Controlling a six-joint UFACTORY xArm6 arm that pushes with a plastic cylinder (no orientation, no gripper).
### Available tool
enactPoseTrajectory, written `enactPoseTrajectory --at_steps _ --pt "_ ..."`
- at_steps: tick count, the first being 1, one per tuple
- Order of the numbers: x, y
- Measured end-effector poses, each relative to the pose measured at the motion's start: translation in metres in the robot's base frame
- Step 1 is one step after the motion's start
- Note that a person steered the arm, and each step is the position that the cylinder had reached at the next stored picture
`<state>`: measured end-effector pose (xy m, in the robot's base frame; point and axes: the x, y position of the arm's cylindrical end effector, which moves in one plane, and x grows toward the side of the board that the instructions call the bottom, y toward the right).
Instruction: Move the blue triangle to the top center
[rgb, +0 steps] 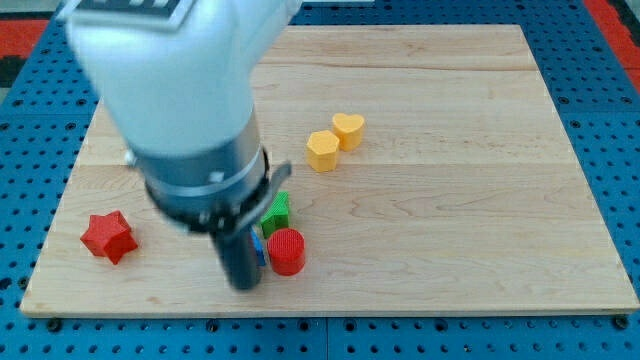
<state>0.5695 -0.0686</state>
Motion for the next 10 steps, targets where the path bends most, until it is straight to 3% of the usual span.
enactPoseTrajectory --at_steps 1,2,3,4,5,6,7,9,10 --pt "-0.075 -0.012" --pt "-0.113 -0.041" --pt "-0.037 0.002" --pt "-0.031 -0.021" --pt "-0.075 -0.054" --pt "-0.052 -0.067" --pt "-0.058 -0.091" --pt "-0.174 -0.075" --pt "-0.19 -0.053"
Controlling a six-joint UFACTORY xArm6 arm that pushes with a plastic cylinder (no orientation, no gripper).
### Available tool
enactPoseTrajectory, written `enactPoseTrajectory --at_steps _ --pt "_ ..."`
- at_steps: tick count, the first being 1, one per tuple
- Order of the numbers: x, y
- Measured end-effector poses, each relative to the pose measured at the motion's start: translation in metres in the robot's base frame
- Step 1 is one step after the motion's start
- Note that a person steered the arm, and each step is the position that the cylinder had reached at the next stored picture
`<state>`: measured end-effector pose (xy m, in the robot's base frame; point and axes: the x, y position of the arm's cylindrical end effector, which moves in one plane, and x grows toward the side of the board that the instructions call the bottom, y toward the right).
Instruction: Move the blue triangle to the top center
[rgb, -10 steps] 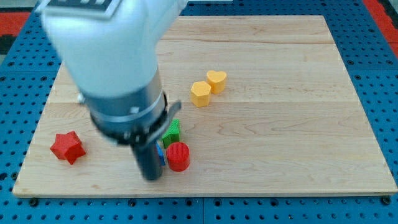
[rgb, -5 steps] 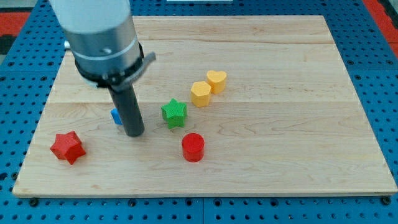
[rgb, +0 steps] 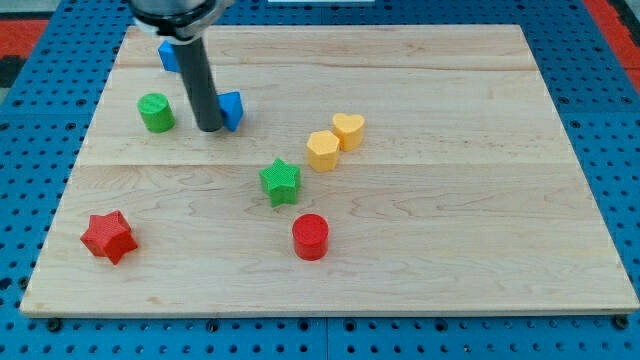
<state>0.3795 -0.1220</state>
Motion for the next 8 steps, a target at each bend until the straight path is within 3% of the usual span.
enactPoseTrajectory --at_steps 1,2,5,6,8 --pt "-0.065 0.0" --pt "-0.088 0.0" --pt "-0.079 0.005" --pt "-0.069 0.034" --pt "-0.102 0.095"
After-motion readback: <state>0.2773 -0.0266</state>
